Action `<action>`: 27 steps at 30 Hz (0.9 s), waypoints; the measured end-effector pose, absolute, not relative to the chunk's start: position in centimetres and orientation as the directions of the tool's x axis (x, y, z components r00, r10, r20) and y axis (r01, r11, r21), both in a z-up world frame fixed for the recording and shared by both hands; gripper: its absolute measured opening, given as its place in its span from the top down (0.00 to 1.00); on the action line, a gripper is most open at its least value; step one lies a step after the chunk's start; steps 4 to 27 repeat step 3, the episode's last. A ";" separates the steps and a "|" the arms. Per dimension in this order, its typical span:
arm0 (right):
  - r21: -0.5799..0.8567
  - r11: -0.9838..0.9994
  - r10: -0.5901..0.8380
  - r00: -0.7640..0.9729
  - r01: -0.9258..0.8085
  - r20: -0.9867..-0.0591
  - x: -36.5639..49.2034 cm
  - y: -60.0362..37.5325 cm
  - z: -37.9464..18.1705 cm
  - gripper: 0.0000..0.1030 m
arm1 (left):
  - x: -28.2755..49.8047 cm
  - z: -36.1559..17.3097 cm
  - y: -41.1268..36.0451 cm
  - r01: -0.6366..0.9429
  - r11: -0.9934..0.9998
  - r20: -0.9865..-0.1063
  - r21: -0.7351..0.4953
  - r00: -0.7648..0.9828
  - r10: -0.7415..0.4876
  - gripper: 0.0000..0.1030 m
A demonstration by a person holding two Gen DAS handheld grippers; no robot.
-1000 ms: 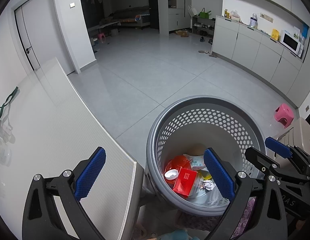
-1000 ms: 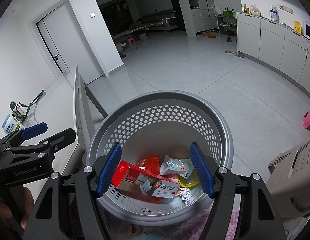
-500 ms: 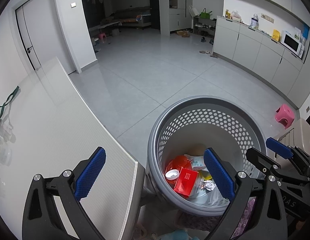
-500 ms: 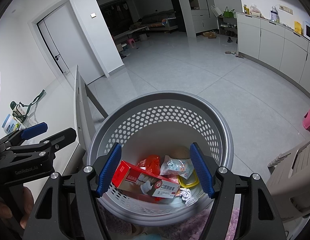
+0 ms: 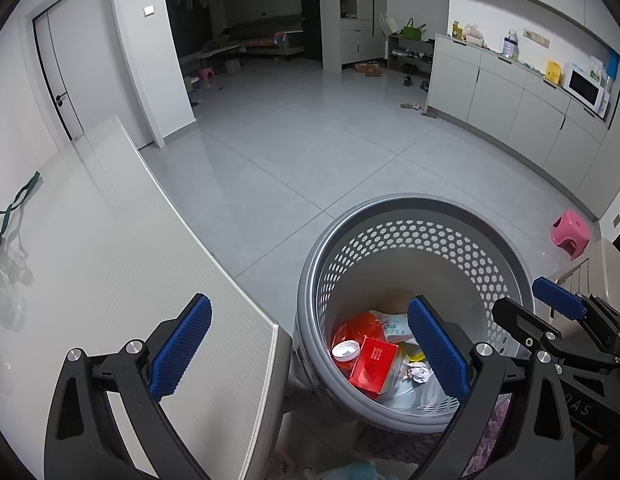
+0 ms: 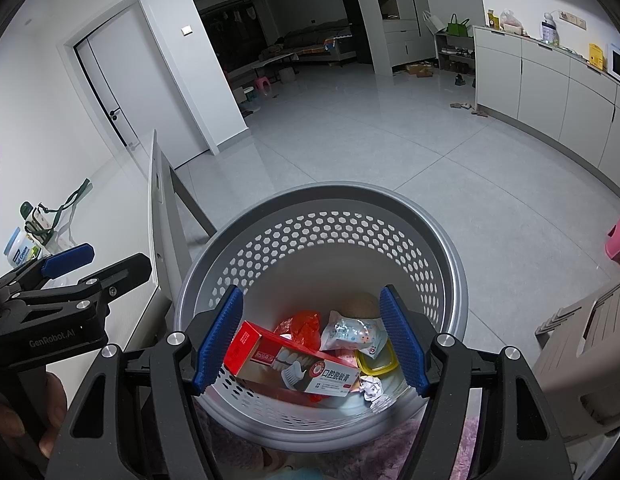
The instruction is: Collect trash
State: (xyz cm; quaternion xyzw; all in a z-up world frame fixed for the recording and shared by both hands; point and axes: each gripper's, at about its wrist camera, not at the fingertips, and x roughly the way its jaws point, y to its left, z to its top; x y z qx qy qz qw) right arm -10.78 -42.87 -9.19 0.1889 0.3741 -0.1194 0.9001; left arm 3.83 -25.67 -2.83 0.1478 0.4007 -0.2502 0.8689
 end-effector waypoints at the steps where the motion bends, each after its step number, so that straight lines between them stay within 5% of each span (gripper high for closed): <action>1: 0.251 0.900 -0.073 0.692 0.356 -0.718 -10.8 -42.9 -9.2 0.34 | 3.8 -2.9 -25.7 0.553 0.831 -0.771 0.057 0.554 -0.316 0.06; 27: 0.251 0.900 -0.073 0.692 0.356 -0.719 -10.8 -42.9 -9.2 0.34 | 3.8 -2.8 -25.7 0.552 0.832 -0.772 0.059 0.553 -0.313 0.06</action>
